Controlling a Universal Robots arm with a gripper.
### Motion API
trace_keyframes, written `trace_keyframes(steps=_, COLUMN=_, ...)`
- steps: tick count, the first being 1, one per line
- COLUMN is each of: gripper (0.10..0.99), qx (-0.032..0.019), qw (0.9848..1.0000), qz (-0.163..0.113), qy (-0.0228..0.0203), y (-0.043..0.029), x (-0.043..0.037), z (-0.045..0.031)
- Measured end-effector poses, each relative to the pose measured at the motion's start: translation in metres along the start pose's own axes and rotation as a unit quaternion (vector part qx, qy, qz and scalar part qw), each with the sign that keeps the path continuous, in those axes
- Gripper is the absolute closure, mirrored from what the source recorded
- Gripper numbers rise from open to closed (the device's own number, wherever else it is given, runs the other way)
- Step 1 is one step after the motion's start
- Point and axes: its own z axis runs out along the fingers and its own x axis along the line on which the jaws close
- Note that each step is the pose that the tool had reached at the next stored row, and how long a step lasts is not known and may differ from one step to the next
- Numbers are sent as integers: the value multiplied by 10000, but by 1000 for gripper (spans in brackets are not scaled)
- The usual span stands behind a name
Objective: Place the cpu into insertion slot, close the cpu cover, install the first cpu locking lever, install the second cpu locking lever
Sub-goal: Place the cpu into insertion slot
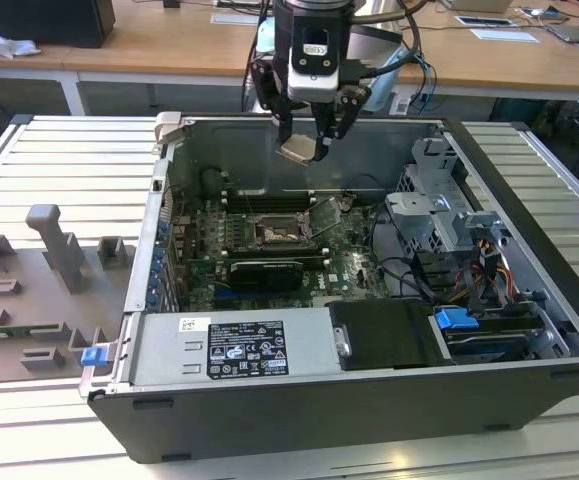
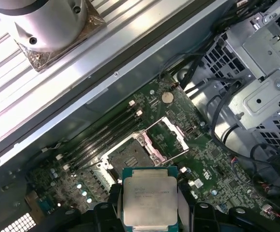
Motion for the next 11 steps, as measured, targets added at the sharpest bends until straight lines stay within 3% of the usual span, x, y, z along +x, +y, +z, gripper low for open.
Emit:
trace_keyframes(steps=7, gripper=541, qx=-4, qw=9995, qz=321, qy=-29, y=0, x=0, z=4)
trace_keyframes(steps=11, gripper=541, qx=-6, qw=9975, qz=704, qy=-65, y=-1, x=0, z=11)
